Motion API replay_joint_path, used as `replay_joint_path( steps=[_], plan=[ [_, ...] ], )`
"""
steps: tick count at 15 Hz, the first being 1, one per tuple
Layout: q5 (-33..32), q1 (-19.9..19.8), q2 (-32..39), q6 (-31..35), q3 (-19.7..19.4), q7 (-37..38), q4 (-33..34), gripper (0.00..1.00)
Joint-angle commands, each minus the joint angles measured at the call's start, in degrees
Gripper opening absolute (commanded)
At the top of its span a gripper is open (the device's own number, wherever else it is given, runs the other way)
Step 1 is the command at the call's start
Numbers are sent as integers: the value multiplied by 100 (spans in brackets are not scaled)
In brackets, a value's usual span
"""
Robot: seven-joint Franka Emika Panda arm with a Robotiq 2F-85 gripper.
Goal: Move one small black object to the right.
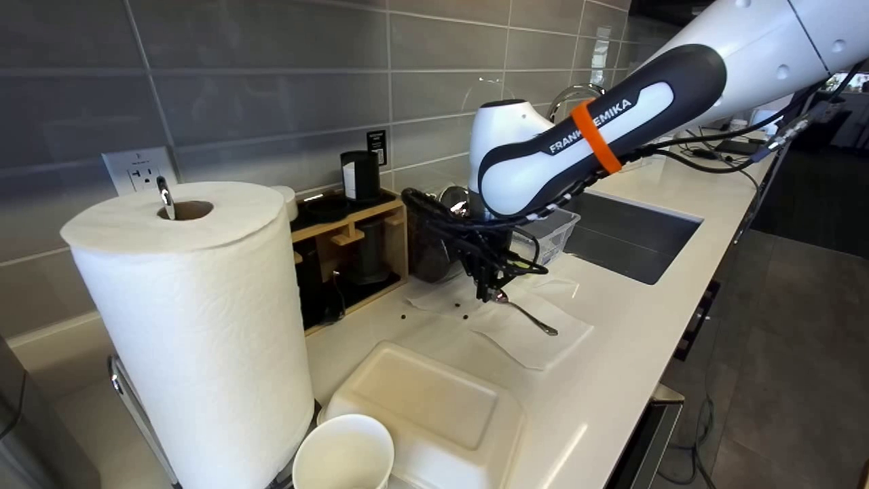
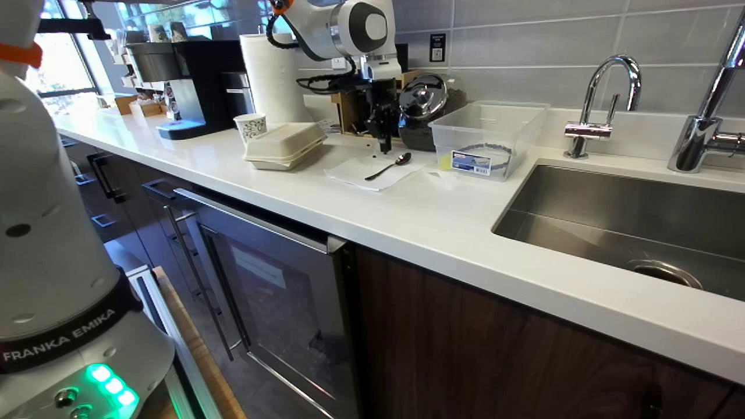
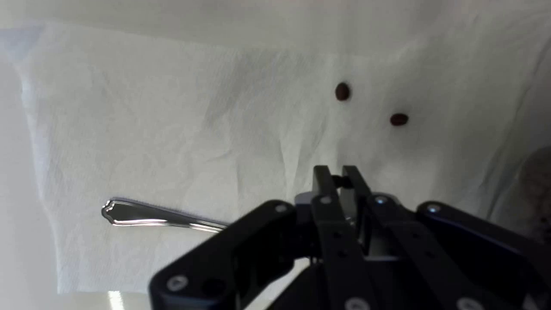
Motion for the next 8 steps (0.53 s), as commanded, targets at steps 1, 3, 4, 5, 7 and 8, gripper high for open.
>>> replay_joint_path(
  steps=[1, 3, 4, 5, 7, 8],
  plan=[
    [53, -83, -28, 156, 57, 9, -182, 36],
    [8, -68, -66, 125, 46, 35, -206, 43],
    [-29, -41, -104, 92, 35, 79, -215, 52],
    [11, -43, -151, 78, 67, 43, -226, 58],
    [-14, 3, -233, 15, 106, 51, -203, 74],
    [7, 20, -267, -2, 158, 17, -175, 81]
  ],
)
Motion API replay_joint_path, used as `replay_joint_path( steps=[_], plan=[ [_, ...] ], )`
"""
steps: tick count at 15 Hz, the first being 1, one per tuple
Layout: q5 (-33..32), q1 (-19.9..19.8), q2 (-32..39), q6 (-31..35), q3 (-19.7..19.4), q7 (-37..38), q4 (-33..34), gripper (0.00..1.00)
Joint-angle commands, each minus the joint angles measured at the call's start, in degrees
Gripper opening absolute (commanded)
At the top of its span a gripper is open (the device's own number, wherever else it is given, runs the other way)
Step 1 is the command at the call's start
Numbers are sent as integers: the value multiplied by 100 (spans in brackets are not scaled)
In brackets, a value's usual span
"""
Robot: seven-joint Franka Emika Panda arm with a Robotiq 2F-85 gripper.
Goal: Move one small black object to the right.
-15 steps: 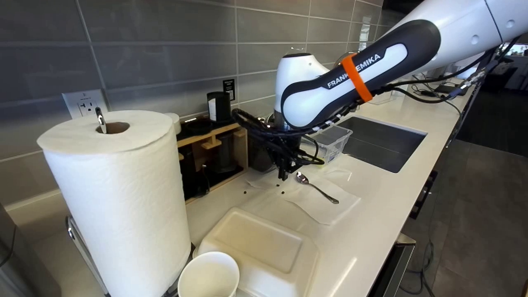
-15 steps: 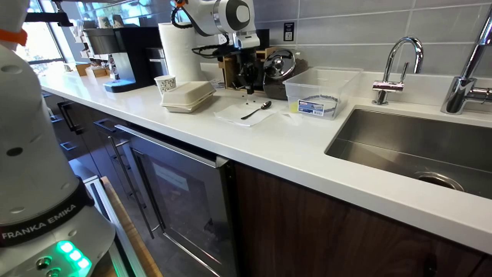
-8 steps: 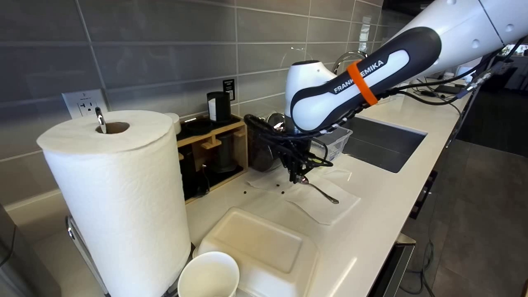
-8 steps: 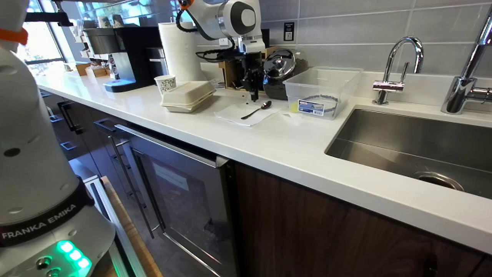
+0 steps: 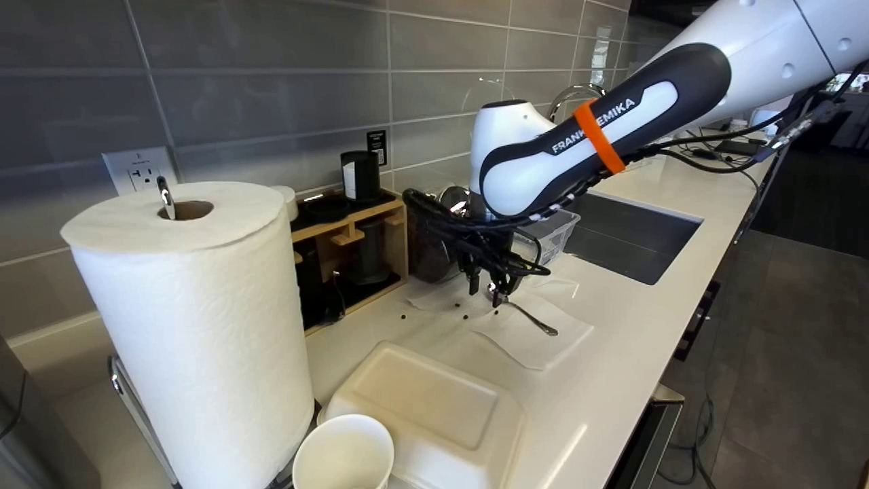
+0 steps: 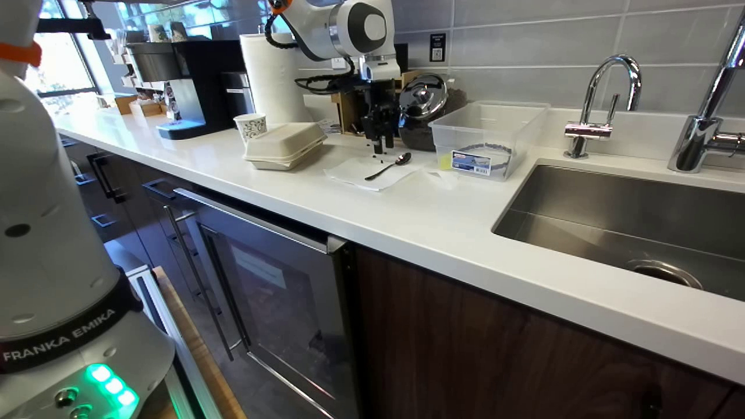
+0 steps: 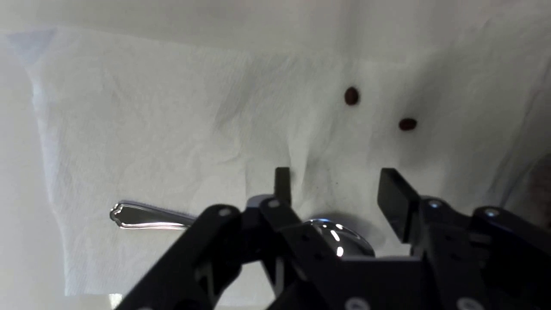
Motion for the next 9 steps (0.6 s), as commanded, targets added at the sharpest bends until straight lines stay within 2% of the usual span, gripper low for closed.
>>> replay_joint_path(
  steps=[1, 3, 9],
  plan=[
    [13, 62, -227, -41, 172, -34, -48, 89],
    [-21, 108, -184, -144, 302, -177, 109, 99],
    [4, 198, 277, -191, 596, -1075, 778, 100]
  ],
)
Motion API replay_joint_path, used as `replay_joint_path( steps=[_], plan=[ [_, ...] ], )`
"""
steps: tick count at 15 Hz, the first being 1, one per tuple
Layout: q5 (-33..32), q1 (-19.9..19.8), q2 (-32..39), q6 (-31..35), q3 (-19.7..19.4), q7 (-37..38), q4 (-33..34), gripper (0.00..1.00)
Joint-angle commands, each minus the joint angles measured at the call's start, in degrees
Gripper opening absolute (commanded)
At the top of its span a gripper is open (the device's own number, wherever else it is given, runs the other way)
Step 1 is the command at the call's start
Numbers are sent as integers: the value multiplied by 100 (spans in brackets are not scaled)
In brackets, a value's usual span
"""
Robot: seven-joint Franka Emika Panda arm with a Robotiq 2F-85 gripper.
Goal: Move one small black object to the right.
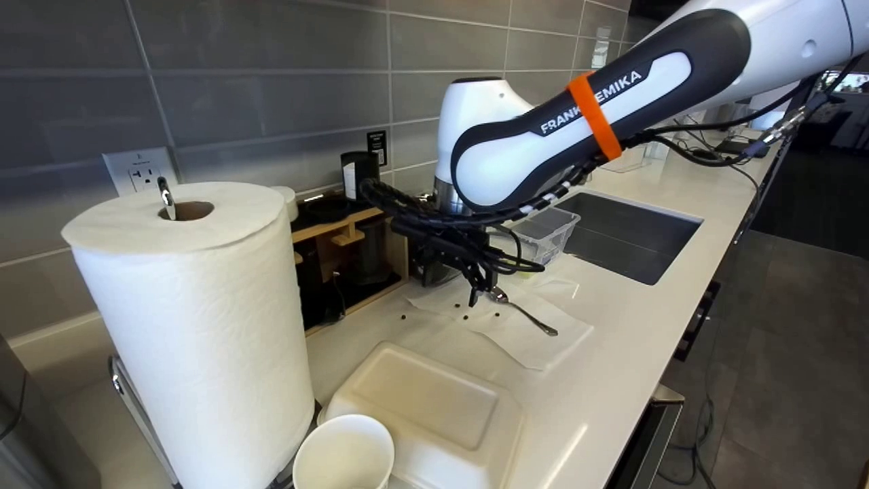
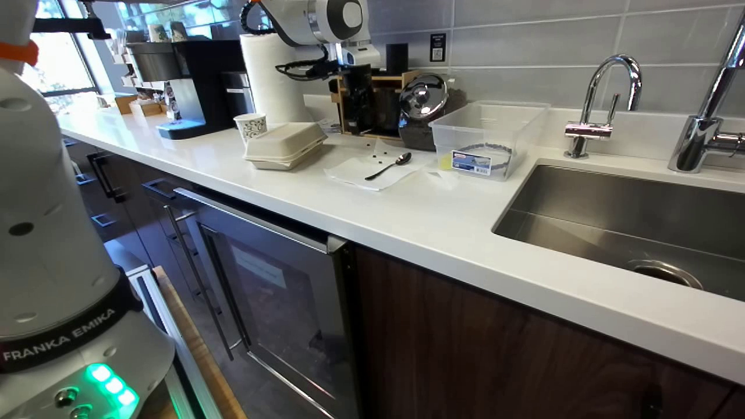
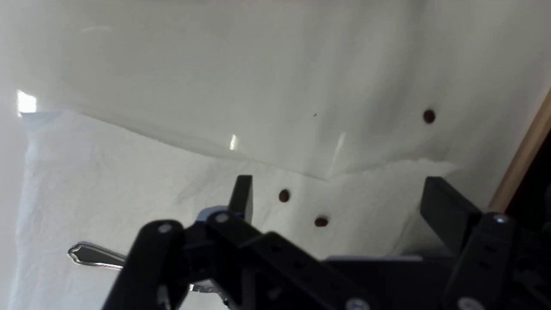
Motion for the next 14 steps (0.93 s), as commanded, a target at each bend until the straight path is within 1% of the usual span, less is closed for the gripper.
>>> replay_joint_path(
  steps=[1, 3, 4, 6, 8, 10, 11, 12, 13, 14],
  plan=[
    [7, 29, 442, -178, 73, -549, 581, 100],
    [13, 41, 627, -224, 73, -836, 790, 100],
    [58, 35, 711, -222, 88, -999, 878, 98],
    [66, 68, 893, -237, 72, -1229, 1048, 88],
    [85, 99, 1049, -259, 69, -1428, 1207, 74],
    [61, 168, 1159, -318, 39, -1523, 1349, 74],
    [56, 203, 1201, -361, 32, -1551, 1418, 68],
    [59, 230, 1235, -388, 33, -1596, 1474, 70],
    [54, 260, 1272, -423, 26, -1625, 1536, 65],
    [60, 282, 1308, -466, 25, -1657, 1596, 65]
  ],
)
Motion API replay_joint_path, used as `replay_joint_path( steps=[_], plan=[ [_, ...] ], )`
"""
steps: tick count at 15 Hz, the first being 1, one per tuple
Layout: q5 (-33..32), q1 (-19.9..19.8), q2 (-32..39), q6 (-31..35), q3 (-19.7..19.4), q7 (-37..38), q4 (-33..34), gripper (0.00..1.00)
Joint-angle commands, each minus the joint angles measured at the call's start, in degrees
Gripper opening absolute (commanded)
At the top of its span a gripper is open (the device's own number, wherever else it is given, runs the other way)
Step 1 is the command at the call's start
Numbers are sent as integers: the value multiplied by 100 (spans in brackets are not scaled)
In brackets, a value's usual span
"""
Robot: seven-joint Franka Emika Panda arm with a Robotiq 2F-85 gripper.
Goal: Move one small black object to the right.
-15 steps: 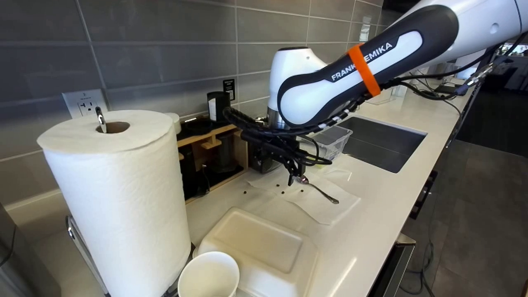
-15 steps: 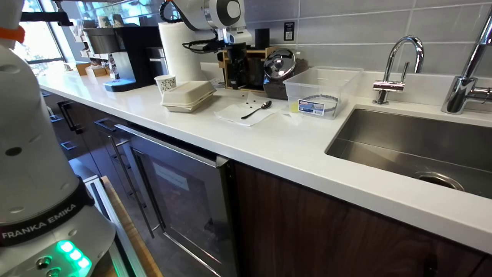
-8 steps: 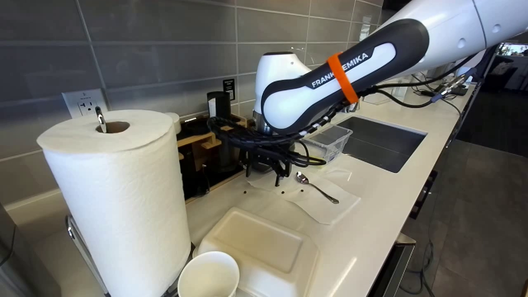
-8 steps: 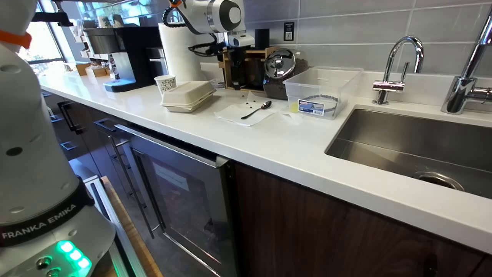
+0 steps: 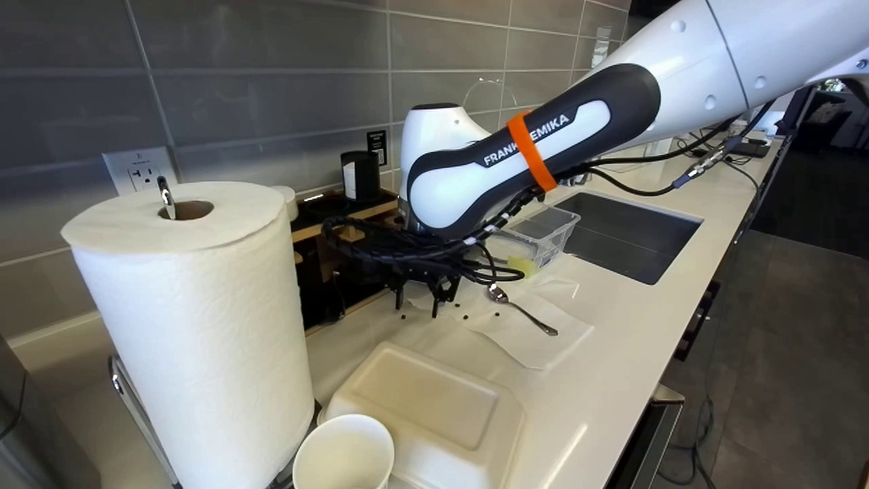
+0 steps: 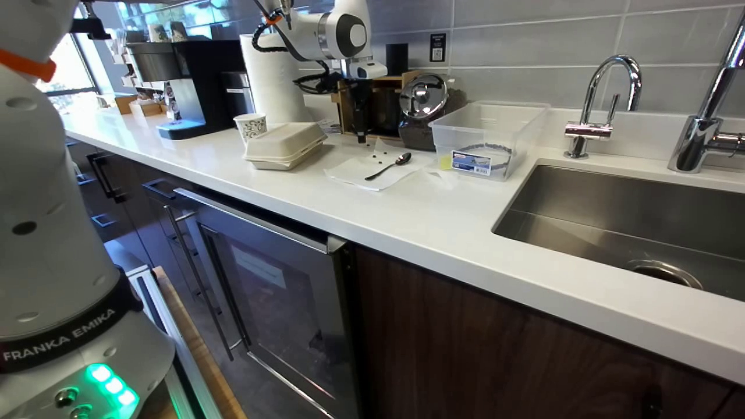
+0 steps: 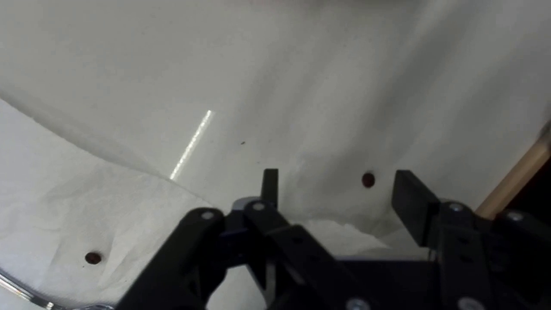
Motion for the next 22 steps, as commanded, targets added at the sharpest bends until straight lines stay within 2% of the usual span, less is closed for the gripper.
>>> replay_joint_path(
  steps=[1, 2, 3, 6, 14, 18, 22],
  plan=[
    [37, 154, 246, -368, -67, -161, 437, 60],
    [40, 173, 297, -451, -66, -181, 530, 59],
    [21, 200, 351, -559, -87, -173, 630, 52],
    [-10, 239, 502, -834, -137, -154, 912, 40],
    [28, 238, 1017, -1210, -179, -330, 1737, 42],
    [41, 276, 1161, -1289, -180, -355, 1934, 33],
    [63, 270, 1214, -1222, -200, -345, 1947, 34]
  ],
)
